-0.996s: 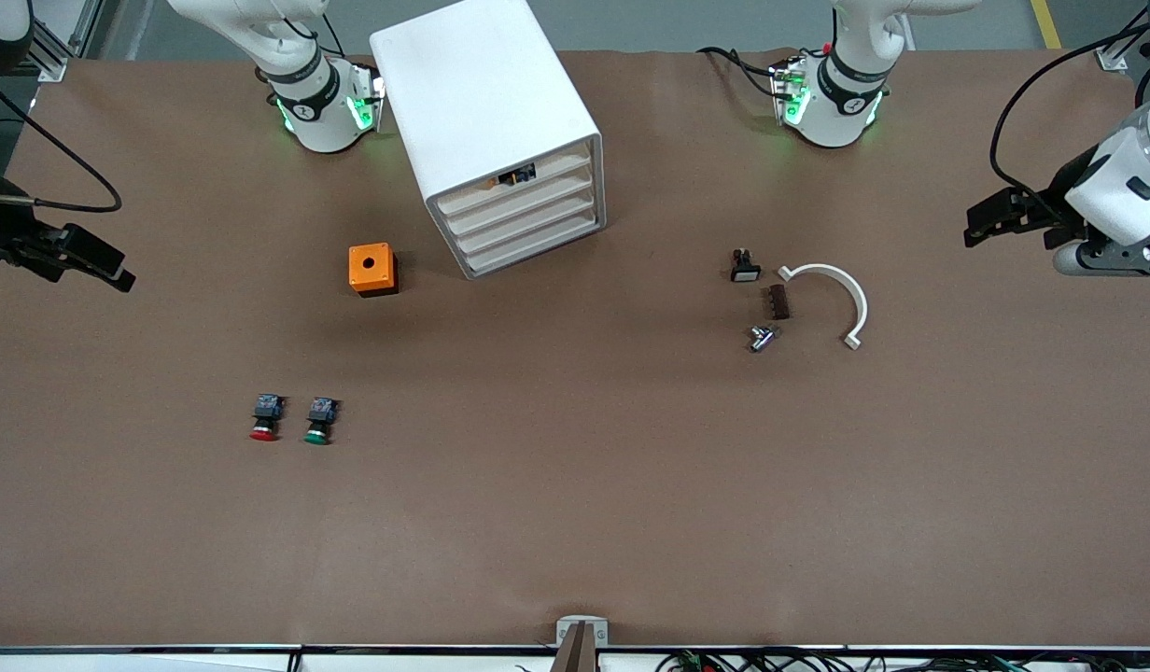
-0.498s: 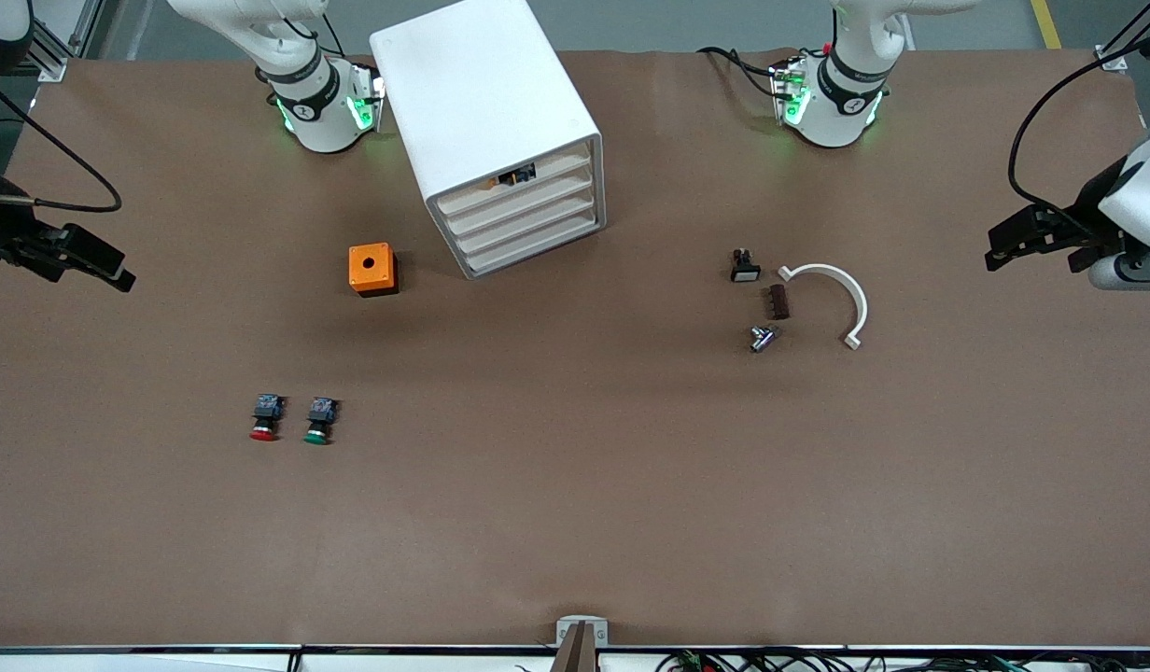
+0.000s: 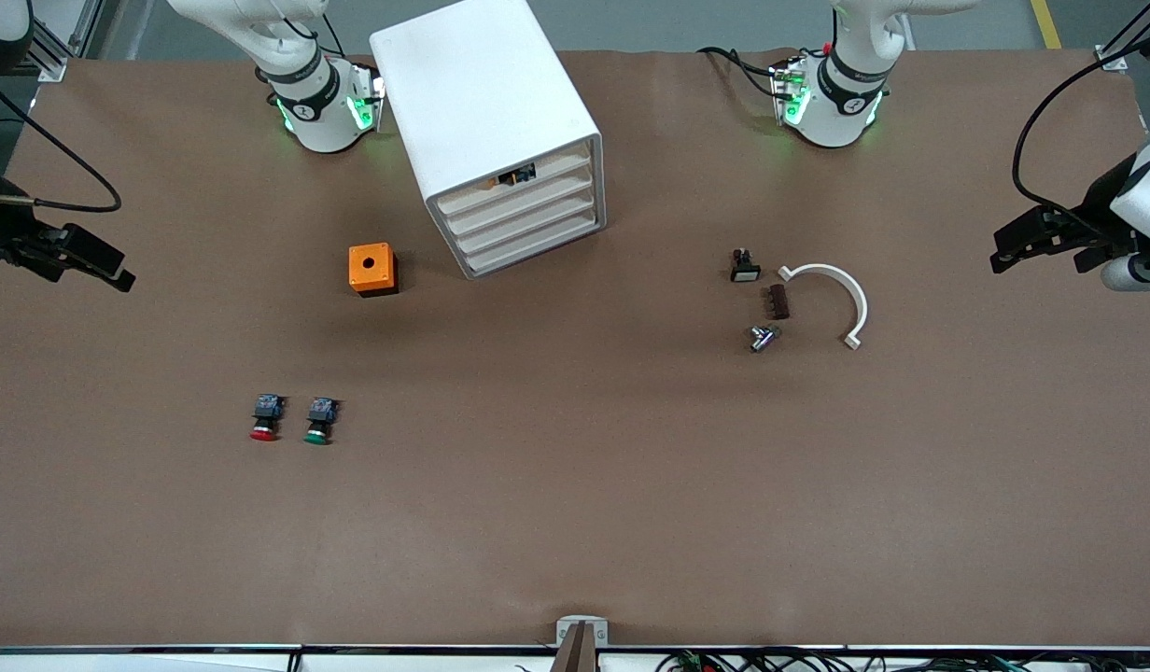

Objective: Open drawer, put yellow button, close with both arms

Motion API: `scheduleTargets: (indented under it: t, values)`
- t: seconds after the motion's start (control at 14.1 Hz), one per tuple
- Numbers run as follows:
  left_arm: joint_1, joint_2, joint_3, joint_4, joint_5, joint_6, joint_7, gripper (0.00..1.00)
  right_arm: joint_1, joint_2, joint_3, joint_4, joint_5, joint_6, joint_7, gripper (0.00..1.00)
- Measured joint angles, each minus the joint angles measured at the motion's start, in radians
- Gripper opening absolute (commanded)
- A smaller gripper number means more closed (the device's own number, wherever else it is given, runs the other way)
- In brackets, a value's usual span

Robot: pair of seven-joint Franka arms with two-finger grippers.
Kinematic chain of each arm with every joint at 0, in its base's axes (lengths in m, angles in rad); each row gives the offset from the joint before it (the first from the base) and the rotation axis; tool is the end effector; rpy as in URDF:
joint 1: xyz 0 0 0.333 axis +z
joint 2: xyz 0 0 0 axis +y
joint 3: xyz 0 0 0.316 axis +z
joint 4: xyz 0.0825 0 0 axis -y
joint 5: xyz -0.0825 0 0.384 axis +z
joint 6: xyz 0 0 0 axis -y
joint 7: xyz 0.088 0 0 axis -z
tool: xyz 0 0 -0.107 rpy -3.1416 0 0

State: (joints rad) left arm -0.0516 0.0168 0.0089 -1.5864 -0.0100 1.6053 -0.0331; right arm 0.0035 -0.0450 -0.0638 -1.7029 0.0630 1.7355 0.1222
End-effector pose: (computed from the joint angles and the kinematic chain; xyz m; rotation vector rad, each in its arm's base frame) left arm 0.5619 -0.0251 0.6108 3.1316 -0.0145 0.0027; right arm 0.5533 -0.0284 0.6015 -3.0578 0.2921 -0.1159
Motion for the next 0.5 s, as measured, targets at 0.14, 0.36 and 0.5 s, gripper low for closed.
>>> scheduleTargets:
  t: [0.14,0.36,0.5]
  values:
    - [0.000,0.000,-0.001,0.002,0.000,-0.001,0.000,1.00,0.000,0.000,0.000,0.000,0.000,0.000,0.000,1.00]
    - [-0.001,0.000,-0.012,0.008,0.000,-0.002,0.000,1.00,0.000,0.000,-0.002,0.000,0.000,0.000,0.000,1.00]
    - [-0.002,0.000,-0.025,0.009,0.000,-0.003,0.000,1.00,0.000,0.000,-0.002,0.000,0.000,0.000,0.000,1.00]
